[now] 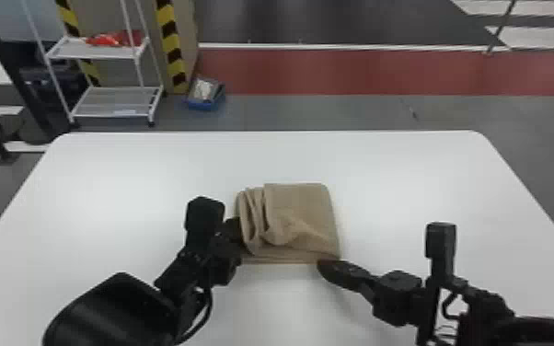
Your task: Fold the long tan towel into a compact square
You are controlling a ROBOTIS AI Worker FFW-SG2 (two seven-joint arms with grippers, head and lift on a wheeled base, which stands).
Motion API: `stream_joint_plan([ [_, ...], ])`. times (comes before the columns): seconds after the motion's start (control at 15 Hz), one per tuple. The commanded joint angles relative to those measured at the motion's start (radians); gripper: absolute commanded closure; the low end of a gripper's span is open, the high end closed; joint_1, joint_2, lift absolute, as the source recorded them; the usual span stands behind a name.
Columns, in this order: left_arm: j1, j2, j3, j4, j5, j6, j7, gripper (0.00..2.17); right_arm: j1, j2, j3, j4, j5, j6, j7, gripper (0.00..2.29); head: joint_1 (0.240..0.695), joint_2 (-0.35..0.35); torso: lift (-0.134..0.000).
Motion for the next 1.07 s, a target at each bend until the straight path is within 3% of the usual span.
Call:
stream_joint_plan([
  [0.0,0.015,0.008,0.006,-0.024,0.004,0.000,0.000,1.91,-0.014,0.003,0.005,0.001,0.019,0.017,-0.015,2.25,0.695,-0.005,-0.123],
  [0.53,0.125,0.065,0.047,-0.160,0.007,0.006,0.001,1.91,-0.149,0.005,-0.008,0.049,0.074,0.060,-0.114,2.25,0.695,-0.016,-0.123],
  [0.73,0.170,0.086,0.075,-0.231,0.008,0.015,0.000,1.91,-0.237,0.003,-0.015,0.107,0.068,0.128,-0.122,2.25,0.695,-0.020,-0.123],
  [0.87,0.183,0.095,0.086,-0.251,0.010,0.015,-0.003,1.91,-0.241,0.002,-0.028,0.127,0.066,0.109,-0.134,2.25,0.695,-0.022,-0.123],
  [1.0,0.177,0.097,0.095,-0.238,0.002,0.009,-0.006,1.91,-0.177,0.002,-0.095,0.118,0.031,0.045,-0.127,2.25,0.695,-0.025,-0.123],
])
